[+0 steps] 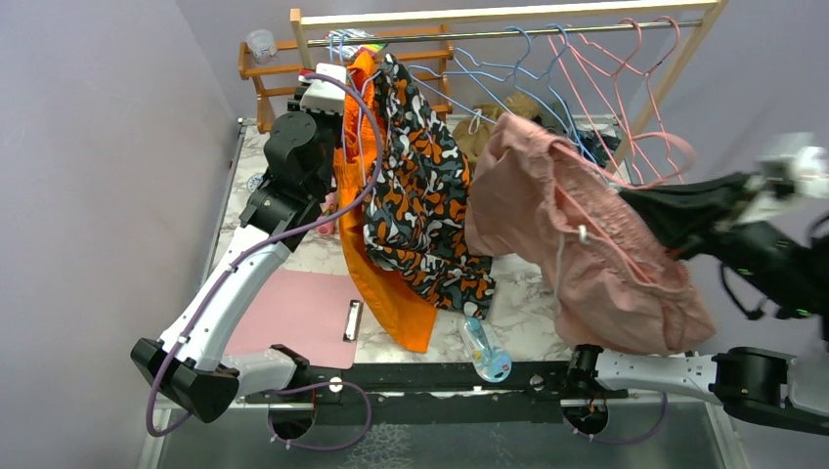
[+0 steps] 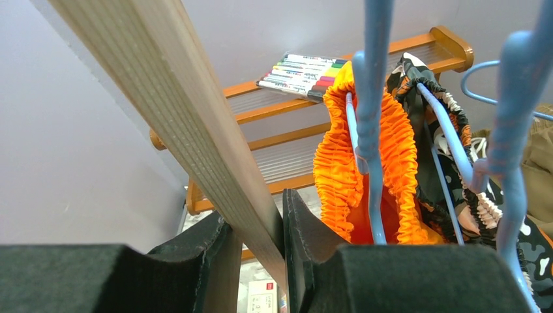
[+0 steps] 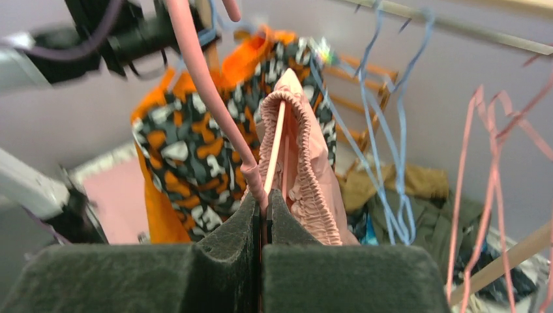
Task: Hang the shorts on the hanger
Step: Place the hanger at the clothesline.
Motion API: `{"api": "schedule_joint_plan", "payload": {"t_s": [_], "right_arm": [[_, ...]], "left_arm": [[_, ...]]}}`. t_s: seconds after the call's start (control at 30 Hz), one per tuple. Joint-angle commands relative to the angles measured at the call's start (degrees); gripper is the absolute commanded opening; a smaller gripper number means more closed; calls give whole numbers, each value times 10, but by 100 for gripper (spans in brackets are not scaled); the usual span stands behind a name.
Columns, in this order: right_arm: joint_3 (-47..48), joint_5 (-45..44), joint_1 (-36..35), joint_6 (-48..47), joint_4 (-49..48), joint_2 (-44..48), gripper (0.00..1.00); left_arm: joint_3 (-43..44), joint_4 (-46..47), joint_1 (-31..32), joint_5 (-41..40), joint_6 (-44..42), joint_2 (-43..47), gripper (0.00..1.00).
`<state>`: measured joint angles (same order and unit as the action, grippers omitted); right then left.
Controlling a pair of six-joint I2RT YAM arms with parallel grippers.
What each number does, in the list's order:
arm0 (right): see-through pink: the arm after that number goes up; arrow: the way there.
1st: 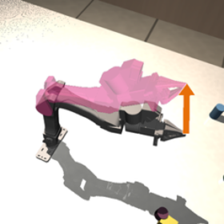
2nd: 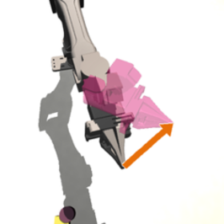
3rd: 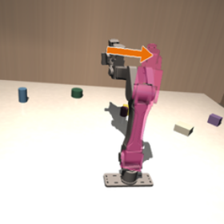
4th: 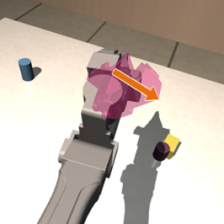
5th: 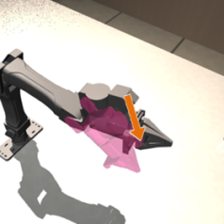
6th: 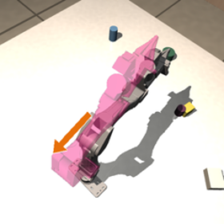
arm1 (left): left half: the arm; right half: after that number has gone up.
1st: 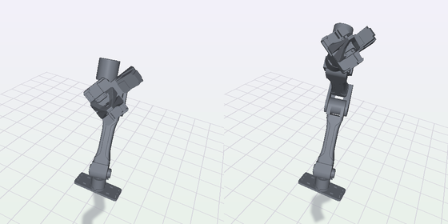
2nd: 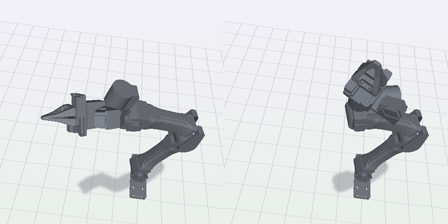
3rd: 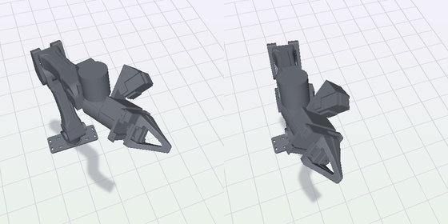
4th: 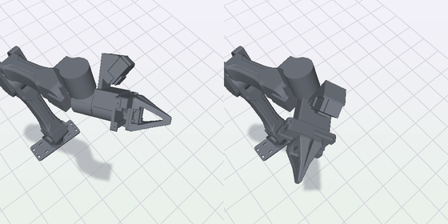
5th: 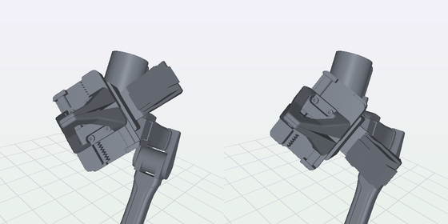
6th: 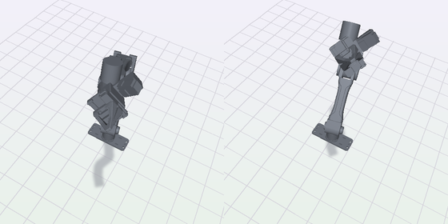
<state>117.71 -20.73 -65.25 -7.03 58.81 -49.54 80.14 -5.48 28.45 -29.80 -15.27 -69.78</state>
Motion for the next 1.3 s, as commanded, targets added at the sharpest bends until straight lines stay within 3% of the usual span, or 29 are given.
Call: {"api": "schedule_joint_plan", "payload": {"t_s": [0.0, 0.23, 0.5, 0.57, 0.73, 0.97, 1.27], "right_arm": [[-83, -25, 0, 10, -45, -5, 1], [-205, -71, 0, 7, -155, -12, 1], [-260, -173, 0, -26, -308, -45, 1], [-249, -204, 0, -40, -334, -65, 1], [-210, -244, 0, -91, -387, -109, 1], [-162, -172, 0, -31, -297, -151, 1], [-133, -120, 0, 40, -191, -159, 1]], "left_arm": [[-23, -21, -13, -7, -34, 25, 0], [-58, -14, -14, 44, -2, 41, 2], [-99, 15, -13, 158, 69, 87, 8], [-108, 22, -14, 188, 83, 98, 13], [-120, 24, -13, 237, 110, 123, 38], [-141, 10, -14, 248, 118, 147, 61], [-165, -15, -13, 234, 136, 211, 73]]}}
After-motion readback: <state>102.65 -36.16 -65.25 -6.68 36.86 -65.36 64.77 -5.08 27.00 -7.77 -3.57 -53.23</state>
